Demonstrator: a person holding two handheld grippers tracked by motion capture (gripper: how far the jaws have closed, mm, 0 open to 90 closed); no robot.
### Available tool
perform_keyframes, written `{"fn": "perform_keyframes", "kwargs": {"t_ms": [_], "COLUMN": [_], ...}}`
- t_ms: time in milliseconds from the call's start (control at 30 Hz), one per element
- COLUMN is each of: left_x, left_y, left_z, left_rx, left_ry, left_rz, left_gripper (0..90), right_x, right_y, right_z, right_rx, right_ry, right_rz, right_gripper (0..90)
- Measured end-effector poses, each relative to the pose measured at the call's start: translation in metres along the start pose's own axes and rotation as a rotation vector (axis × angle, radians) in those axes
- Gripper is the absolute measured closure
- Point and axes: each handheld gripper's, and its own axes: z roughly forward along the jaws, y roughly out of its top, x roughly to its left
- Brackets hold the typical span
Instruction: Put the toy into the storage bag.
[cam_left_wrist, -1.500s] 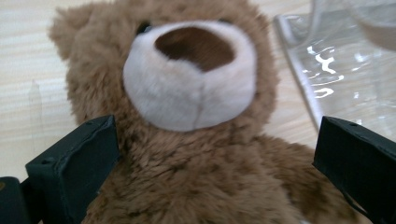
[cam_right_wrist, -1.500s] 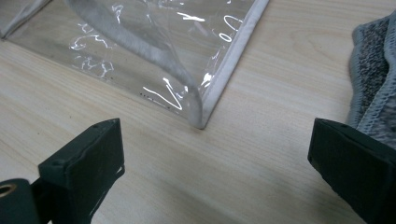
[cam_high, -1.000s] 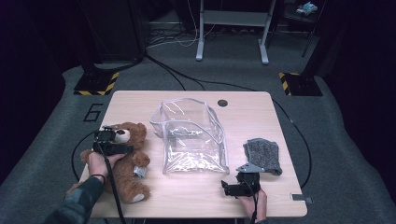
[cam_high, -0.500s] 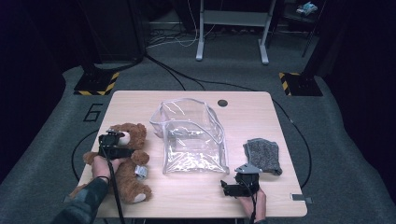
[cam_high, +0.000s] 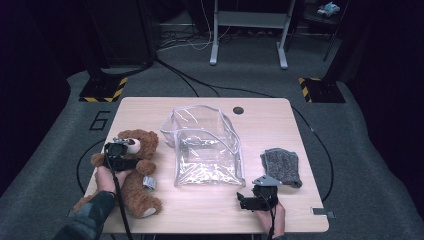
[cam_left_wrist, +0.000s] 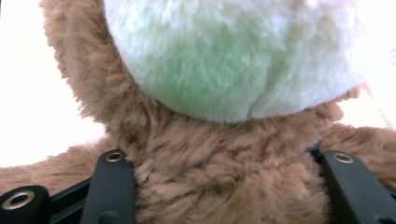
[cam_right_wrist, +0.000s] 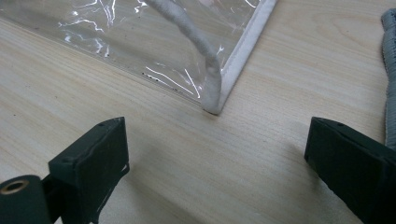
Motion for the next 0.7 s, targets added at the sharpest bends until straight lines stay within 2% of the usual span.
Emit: {"fn": "perform_keyframes", "kwargs": {"t_ms": [33, 67, 133, 200, 333, 467, 700], "left_x": [0.000, 0.000, 0.002, 0.004, 0.007, 0.009, 0.011], "left_y": [0.000, 0.002, 0.005, 0.009, 0.015, 0.019, 0.029], "left_z": [0.000, -0.004, -0.011, -0.019, -0.033, -0.044, -0.060], "left_rx": [0.000, -0.021, -0.051, -0.107, -0.172, -0.251, -0.318], "left_ry": [0.000, -0.001, -0.009, -0.010, -0.016, -0.017, -0.012], "left_rz": [0.000, 0.007, -0.005, -0.025, -0.057, -0.067, -0.063], "left_gripper": [46.0, 46.0, 46.6, 47.1, 47.9, 48.6, 49.2], "right_x": [0.000, 0.000, 0.001, -0.001, -0.001, -0.002, -0.002], "right_y": [0.000, 0.000, 0.000, 0.000, 0.000, 0.000, 0.000], "right_z": [0.000, 0.000, 0.000, 0.000, 0.000, 0.000, 0.000], "right_rx": [0.000, -0.002, -0.002, -0.002, -0.004, -0.005, -0.006], "right_ry": [0.000, 0.000, -0.003, 0.002, 0.008, 0.011, 0.015], "right_rz": [0.000, 0.011, 0.019, 0.009, 0.013, 0.007, 0.010], "right_gripper": [5.6, 5.6, 5.6, 5.7, 5.7, 5.6, 5.7]}}
